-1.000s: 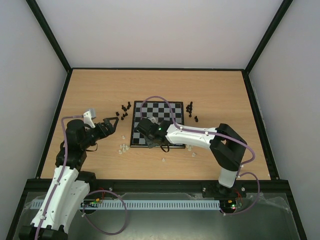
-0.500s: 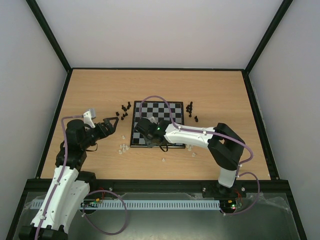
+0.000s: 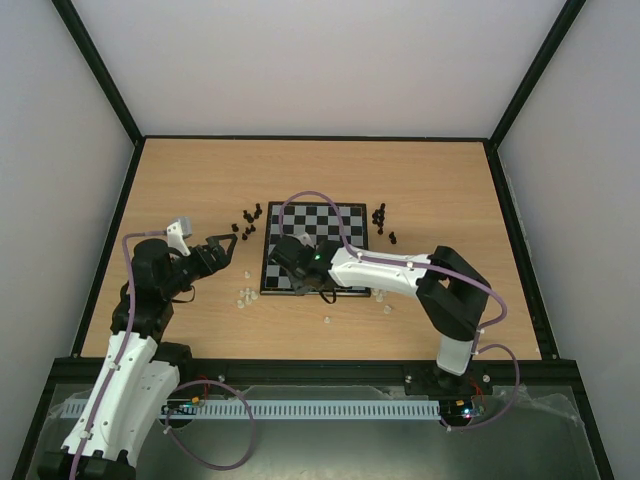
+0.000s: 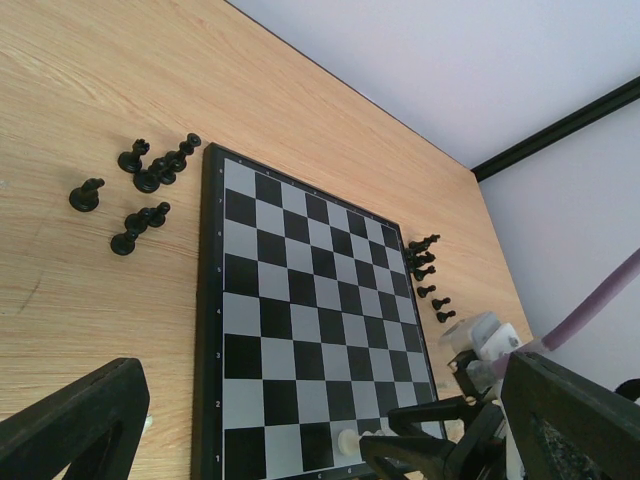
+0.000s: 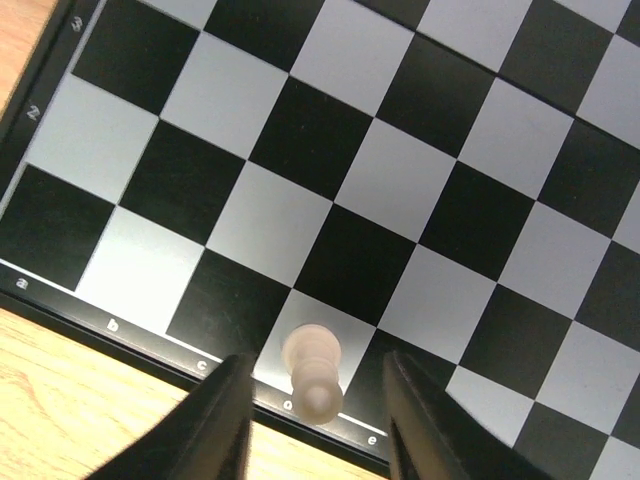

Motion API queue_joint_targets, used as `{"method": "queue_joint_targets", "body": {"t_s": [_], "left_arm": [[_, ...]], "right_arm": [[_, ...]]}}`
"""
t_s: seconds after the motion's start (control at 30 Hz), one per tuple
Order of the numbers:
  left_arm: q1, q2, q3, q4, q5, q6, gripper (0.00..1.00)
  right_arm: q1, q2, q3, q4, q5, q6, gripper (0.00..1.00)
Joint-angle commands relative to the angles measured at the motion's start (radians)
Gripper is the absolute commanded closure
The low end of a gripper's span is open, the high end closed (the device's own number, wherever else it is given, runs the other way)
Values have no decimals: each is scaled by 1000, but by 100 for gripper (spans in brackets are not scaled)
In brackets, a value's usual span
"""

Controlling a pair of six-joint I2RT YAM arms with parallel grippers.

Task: Set up the chess pieces on the board
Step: Place the chess piece on the chessboard, then pick up the chess piece at the center of the board.

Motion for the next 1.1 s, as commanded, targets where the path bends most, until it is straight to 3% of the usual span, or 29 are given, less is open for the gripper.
{"method": "queue_joint_targets", "body": {"t_s": [0.0, 0.2, 0.4, 0.5, 0.7, 1.07], "left_arm": [[-5, -4, -8, -3, -2, 1, 1], [-5, -4, -2, -9, -1, 2, 0], [-5, 13, 2, 2, 7, 6, 0], [-5, 25, 0, 13, 15, 9, 0], [-5, 50, -4, 30, 28, 17, 1], [-5, 47, -12, 32, 31, 19, 1]], "right_arm": [[7, -61, 10, -50, 19, 4, 58], [6, -179, -39, -89, 89, 20, 27], [-38, -366, -172, -121, 139, 62, 19], [-109, -456, -267, -120, 133, 76, 19], [-272, -546, -394, -100, 89, 79, 31], [-299, -481, -465, -45, 50, 108, 51]]}}
